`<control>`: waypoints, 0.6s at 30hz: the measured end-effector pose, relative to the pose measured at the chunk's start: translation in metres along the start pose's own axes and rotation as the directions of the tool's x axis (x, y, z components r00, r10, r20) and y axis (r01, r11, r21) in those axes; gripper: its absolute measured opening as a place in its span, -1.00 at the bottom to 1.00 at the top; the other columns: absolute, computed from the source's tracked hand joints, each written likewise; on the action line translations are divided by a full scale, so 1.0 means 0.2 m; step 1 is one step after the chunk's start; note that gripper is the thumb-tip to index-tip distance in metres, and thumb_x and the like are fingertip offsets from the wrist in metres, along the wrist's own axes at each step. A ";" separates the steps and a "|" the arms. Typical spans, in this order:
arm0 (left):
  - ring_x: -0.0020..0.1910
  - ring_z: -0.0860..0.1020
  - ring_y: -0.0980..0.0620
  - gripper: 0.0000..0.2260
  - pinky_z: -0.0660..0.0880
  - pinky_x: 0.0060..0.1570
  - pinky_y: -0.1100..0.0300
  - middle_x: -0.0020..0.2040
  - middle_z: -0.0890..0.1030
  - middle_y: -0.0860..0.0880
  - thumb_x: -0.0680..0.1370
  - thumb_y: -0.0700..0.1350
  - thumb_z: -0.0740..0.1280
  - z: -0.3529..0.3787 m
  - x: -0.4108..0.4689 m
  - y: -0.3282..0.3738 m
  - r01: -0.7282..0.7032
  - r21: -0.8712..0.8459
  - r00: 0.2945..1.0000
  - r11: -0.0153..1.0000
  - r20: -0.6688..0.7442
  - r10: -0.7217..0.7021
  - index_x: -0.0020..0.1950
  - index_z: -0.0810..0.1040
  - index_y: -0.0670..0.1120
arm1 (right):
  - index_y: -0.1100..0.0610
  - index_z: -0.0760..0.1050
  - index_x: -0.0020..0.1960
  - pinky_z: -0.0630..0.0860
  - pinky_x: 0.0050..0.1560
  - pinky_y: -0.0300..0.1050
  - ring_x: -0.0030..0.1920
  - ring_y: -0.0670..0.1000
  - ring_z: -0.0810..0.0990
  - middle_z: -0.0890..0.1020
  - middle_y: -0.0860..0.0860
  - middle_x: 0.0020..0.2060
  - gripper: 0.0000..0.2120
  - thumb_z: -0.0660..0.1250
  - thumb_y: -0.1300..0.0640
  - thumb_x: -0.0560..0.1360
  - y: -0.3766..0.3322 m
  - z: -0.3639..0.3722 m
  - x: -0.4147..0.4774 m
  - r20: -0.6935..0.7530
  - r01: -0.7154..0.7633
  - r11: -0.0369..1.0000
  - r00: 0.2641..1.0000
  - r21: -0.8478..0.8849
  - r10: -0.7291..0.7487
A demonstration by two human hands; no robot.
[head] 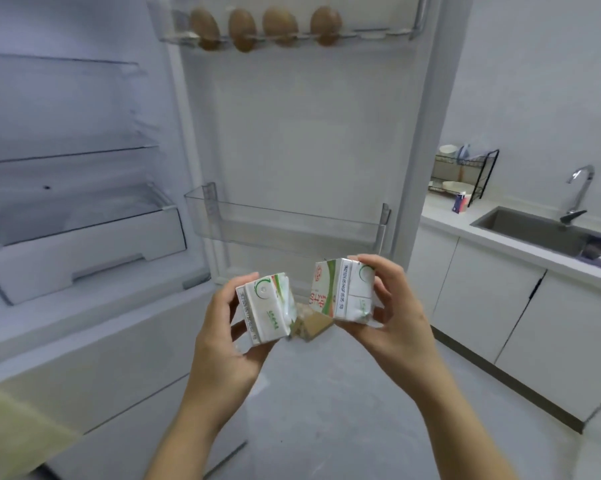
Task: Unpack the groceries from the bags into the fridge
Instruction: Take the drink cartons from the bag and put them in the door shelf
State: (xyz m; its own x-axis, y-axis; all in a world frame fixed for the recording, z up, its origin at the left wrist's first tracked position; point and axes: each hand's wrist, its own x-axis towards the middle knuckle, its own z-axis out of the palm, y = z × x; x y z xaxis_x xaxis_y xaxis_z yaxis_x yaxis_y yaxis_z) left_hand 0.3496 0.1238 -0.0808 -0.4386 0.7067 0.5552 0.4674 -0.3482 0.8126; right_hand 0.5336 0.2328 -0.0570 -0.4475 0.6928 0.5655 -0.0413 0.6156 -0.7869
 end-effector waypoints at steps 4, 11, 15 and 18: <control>0.27 0.51 0.04 -0.40 0.50 0.22 -0.01 0.27 0.51 0.21 0.32 -0.06 0.52 -0.01 0.17 -0.03 -0.078 0.053 0.994 0.996 -0.073 0.082 0.28 0.39 0.26 | -0.07 0.37 0.31 0.60 0.09 0.12 0.28 0.01 0.52 0.53 -0.23 0.19 -0.33 0.54 0.36 0.35 0.05 0.03 0.21 0.034 0.085 0.994 0.996 0.066 -0.087; 0.32 0.49 -0.03 -0.34 0.49 0.21 0.19 0.35 0.46 0.03 0.36 -0.12 0.54 -0.07 0.49 -0.02 -0.328 0.074 0.933 0.942 -0.132 0.335 0.34 0.32 0.20 | -0.15 0.33 0.32 0.58 0.18 0.03 0.33 0.02 0.50 0.48 -0.17 0.32 -0.27 0.54 0.30 0.31 0.02 0.09 0.53 -0.044 0.321 0.938 0.947 0.133 -0.318; 0.28 0.50 -0.10 -0.34 0.52 0.16 0.12 0.34 0.44 -0.09 0.38 -0.23 0.51 -0.13 0.70 -0.04 -0.391 0.134 0.910 0.910 -0.092 0.405 0.36 0.32 0.16 | -0.17 0.31 0.28 0.57 0.18 -0.04 0.34 -0.05 0.49 0.48 -0.16 0.33 -0.26 0.53 0.40 0.34 0.04 0.19 0.74 -0.091 0.323 0.936 0.945 0.138 -0.313; 0.25 0.51 -0.09 -0.36 0.52 0.16 0.16 0.32 0.45 -0.08 0.42 -0.22 0.52 -0.21 0.85 -0.10 -0.391 0.225 0.910 0.893 -0.052 0.411 0.36 0.32 0.16 | -0.14 0.31 0.27 0.55 0.17 -0.22 0.29 -0.15 0.49 0.49 -0.14 0.30 -0.30 0.53 0.37 0.36 0.08 0.28 0.86 -0.094 0.311 0.950 0.947 0.038 -0.306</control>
State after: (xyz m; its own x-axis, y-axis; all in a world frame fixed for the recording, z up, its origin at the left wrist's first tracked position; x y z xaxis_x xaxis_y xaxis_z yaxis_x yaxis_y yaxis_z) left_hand 0.2330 0.2251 0.0055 -0.2468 0.4680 0.8486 0.7611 -0.4484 0.4687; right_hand 0.4054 0.3405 0.0129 -0.3276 0.5031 0.7997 -0.2123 0.7856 -0.5812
